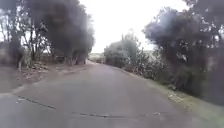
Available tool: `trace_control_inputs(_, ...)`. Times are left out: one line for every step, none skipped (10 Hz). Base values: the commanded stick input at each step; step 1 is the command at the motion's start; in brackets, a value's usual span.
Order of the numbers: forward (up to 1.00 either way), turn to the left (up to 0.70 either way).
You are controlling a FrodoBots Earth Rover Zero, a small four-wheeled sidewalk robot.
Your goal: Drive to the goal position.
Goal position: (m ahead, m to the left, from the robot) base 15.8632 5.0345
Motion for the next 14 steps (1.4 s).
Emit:
trace_control_inputs(1.0, 0.01)
trace_control_inputs(1.0, 0.03)
trace_control_inputs(1.0, 0.09)
trace_control_inputs(1.0, 0.06)
trace_control_inputs(1.0, 0.03)
trace_control_inputs(1.0, 0.0)
trace_control_inputs(1.0, 0.0)
trace_control_inputs(1.0, 0.0)
trace_control_inputs(1.0, 0.0)
trace_control_inputs(1.0, 0.0)
trace_control_inputs(1.0, 0.0)
trace_control_inputs(1.0, 0.0)
trace_control_inputs(1.0, 0.0)
trace_control_inputs(1.0, 0.0)
